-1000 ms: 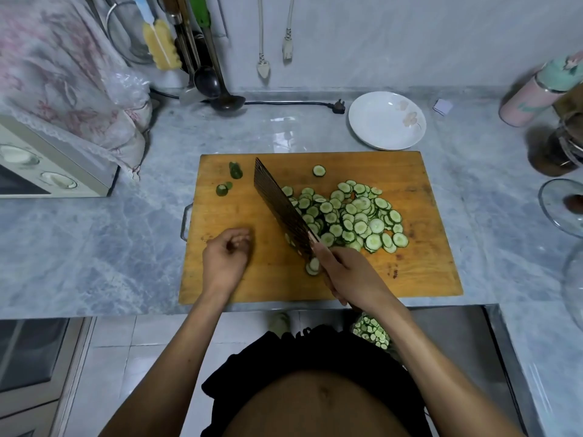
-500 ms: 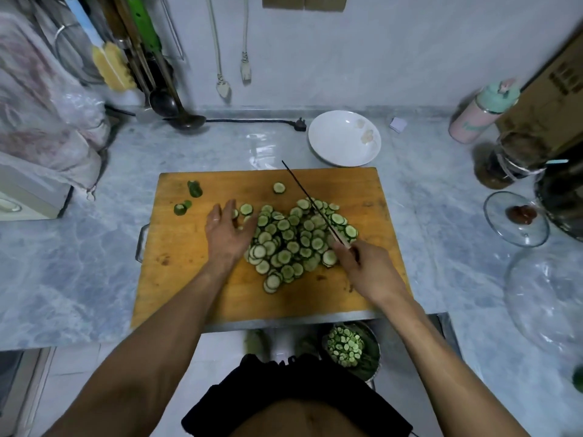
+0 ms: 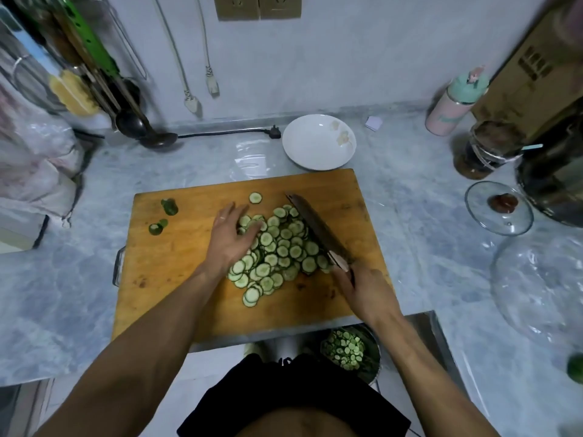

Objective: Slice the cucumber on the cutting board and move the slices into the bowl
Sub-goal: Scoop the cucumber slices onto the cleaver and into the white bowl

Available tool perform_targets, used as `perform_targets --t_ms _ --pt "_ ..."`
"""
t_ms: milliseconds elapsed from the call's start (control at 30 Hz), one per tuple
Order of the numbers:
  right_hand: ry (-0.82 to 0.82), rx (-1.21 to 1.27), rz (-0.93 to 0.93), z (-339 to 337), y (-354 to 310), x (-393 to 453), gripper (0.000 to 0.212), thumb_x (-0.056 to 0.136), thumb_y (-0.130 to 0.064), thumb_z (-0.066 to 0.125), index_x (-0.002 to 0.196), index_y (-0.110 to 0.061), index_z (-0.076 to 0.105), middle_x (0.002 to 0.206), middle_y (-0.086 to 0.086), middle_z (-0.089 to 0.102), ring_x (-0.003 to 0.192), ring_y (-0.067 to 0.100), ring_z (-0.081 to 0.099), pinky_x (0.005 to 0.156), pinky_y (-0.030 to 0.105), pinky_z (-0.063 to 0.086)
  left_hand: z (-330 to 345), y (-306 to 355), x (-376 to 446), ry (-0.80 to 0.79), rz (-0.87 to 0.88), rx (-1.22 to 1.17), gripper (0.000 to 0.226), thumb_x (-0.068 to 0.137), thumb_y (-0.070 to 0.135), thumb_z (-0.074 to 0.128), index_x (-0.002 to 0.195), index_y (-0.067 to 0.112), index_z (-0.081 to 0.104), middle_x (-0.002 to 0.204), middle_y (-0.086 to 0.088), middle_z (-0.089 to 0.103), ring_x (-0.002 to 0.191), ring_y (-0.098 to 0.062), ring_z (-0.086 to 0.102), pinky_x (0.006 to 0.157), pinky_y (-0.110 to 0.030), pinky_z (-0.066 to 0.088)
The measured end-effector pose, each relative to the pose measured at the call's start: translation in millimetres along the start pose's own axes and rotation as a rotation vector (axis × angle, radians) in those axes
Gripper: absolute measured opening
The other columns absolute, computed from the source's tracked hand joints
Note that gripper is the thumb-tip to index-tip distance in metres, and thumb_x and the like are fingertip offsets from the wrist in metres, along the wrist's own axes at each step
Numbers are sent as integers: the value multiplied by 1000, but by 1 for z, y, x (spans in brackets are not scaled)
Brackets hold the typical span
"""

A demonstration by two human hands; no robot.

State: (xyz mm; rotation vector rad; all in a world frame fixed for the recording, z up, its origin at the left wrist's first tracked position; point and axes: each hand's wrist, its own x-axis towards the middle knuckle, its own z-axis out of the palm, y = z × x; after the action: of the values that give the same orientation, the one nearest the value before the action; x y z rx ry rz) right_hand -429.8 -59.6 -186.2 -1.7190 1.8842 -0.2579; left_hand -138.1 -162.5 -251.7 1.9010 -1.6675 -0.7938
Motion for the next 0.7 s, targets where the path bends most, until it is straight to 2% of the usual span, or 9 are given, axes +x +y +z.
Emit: perform_targets --t_ms 67,133,200,267,367,467,533,600,700 --pt "-37 7 -55 3 0 -1 47 97 -62 39 78 -19 49 67 -1 51 67 28 57 53 34 32 -1 5 15 -26 2 74 77 84 73 44 146 27 42 160 -6 25 148 -26 16 120 -46 18" --pt "-14 48 -74 -1 3 -2 51 94 -66 37 71 -21 47 60 -3 48 57 21 51 49 33 29 2 16 28 -60 19 148 75 88 70 43 148 24 40 159 -9 25 147 -28 16 120 -47 15" --pt "35 84 -50 -6 8 -5 57 90 -71 33 72 -20 50 55 -3 47 52 17 48 48 38 36 8 24 37 -110 60 226 75 89 70 40 147 23 41 157 -10 30 146 -28 20 119 -51 13" --pt "88 87 -11 -11 15 -12 60 90 -71 33 85 -18 58 56 -2 52 54 17 53 52 43 44 13 28 39 -145 116 282 79 84 74 34 143 23 46 153 -8 37 144 -27 25 117 -52 18" --pt "156 102 25 -13 25 -20 51 97 -60 40 97 -15 63 56 -2 54 55 17 55 54 42 47 15 33 31 -172 198 277 72 86 71 41 138 22 54 148 -6 44 137 -26 36 115 -42 28" --pt "141 110 103 -8 30 -25 50 97 -57 41 85 -11 59 57 1 54 56 22 56 54 41 47 11 34 23 -187 270 193 56 94 55 52 136 20 55 141 -5 52 130 -24 45 108 -33 35" --pt "117 132 119 -1 27 -30 50 98 -56 41 80 -11 55 57 2 53 58 28 55 52 40 42 4 32 15 -100 300 131 57 92 58 48 132 19 59 132 -4 59 124 -22 51 104 -37 42" --pt "91 170 106 9 17 -35 48 98 -54 42 80 -10 54 62 7 56 63 33 57 53 39 39 0 23 3 62 271 82 57 91 59 45 126 17 62 127 -4 62 121 -21 52 104 -43 42" --pt "44 228 82 23 -1 -37 42 98 -52 45 73 -18 48 65 9 57 67 36 56 56 37 35 6 7 -30 242 61 37 63 91 64 43 129 17 61 136 -10 55 129 -26 45 108 -49 37"
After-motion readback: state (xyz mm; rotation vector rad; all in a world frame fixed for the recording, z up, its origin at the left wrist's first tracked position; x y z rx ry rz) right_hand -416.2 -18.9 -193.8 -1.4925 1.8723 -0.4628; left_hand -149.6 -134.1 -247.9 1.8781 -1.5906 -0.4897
